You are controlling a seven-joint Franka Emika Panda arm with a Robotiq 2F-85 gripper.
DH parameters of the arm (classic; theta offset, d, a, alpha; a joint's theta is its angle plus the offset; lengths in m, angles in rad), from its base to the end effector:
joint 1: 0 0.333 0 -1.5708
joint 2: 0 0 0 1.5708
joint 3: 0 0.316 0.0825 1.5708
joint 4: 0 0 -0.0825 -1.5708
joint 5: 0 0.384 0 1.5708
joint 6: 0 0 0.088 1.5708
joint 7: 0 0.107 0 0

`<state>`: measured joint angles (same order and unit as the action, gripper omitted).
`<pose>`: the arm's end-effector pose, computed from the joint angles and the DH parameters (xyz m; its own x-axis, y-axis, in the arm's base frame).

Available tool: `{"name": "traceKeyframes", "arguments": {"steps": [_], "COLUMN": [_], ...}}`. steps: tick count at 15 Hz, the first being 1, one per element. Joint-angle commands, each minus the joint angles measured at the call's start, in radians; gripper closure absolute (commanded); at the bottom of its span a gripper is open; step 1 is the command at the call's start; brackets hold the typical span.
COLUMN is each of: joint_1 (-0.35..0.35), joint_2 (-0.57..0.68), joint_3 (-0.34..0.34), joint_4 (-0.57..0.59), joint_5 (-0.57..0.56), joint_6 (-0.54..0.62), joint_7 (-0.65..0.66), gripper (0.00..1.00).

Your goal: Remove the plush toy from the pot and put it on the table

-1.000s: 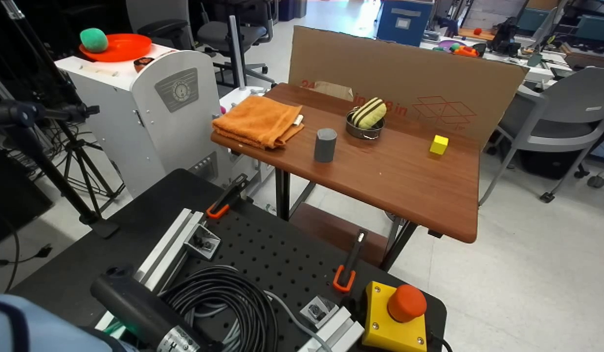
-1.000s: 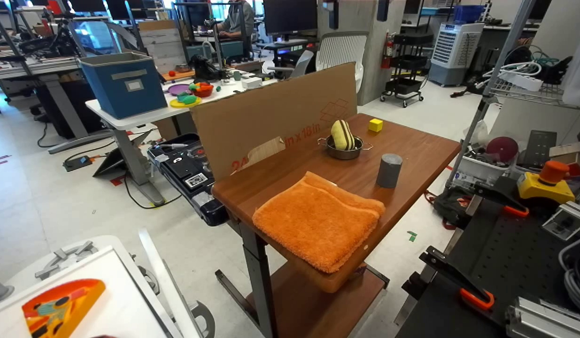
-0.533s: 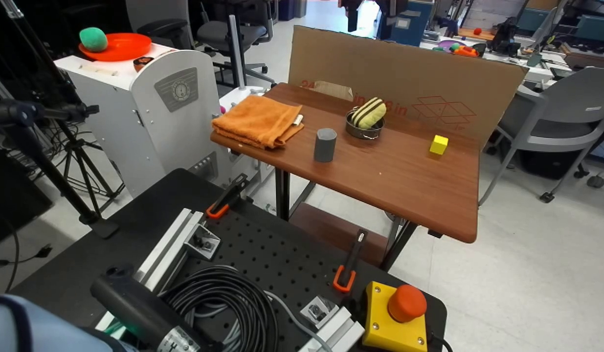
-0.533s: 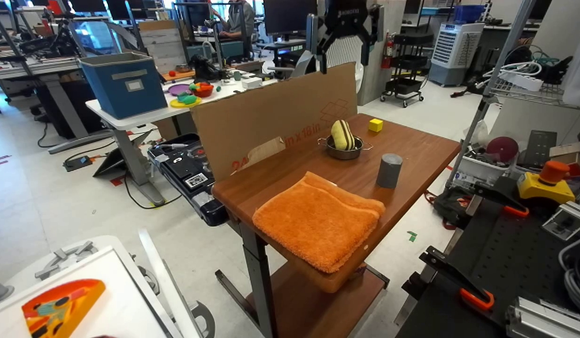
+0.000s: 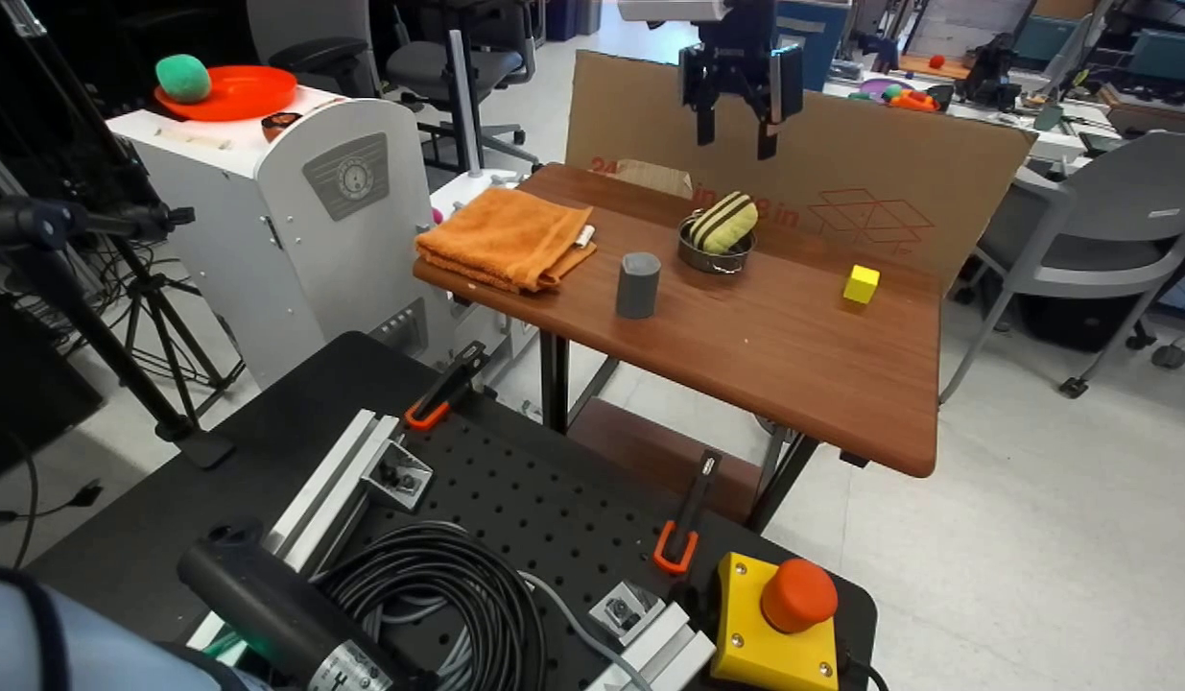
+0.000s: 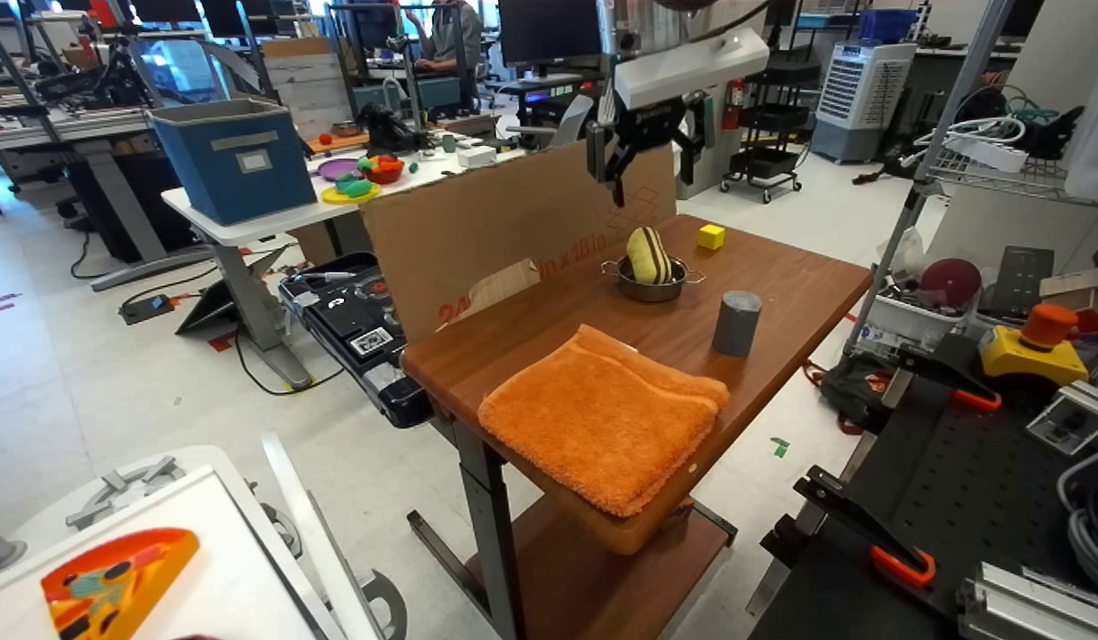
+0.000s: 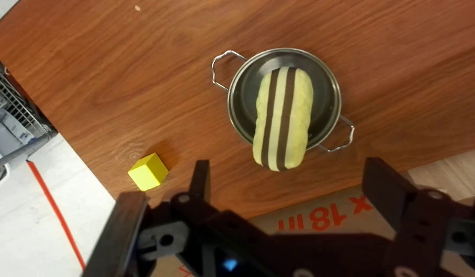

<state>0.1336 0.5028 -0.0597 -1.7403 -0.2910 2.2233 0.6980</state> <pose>0.6618 0.0435 0.2886 0.9045 -0.4066 0.1283 -0.4258 -0.8773 0.2214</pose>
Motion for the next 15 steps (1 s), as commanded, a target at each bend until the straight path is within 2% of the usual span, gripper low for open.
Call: {"name": "traceKeyframes", "arguments": {"steps": [1, 11, 12, 15], "joint_1": [0.038, 0.074, 0.077, 0.081], "joint_2": [0.065, 0.190, 0.201, 0.228], "joint_3": [-0.041, -0.088, -0.092, -0.100], "joint_4": [0.044, 0.131, 0.141, 0.163], "joint_5": [-0.035, -0.055, -0.053, -0.048], "joint_6": [0.015, -0.010, -0.015, -0.024], "joint_7": [0.026, 0.044, 0.045, 0.046], "gripper": [0.00, 0.00, 0.20, 0.44]}}
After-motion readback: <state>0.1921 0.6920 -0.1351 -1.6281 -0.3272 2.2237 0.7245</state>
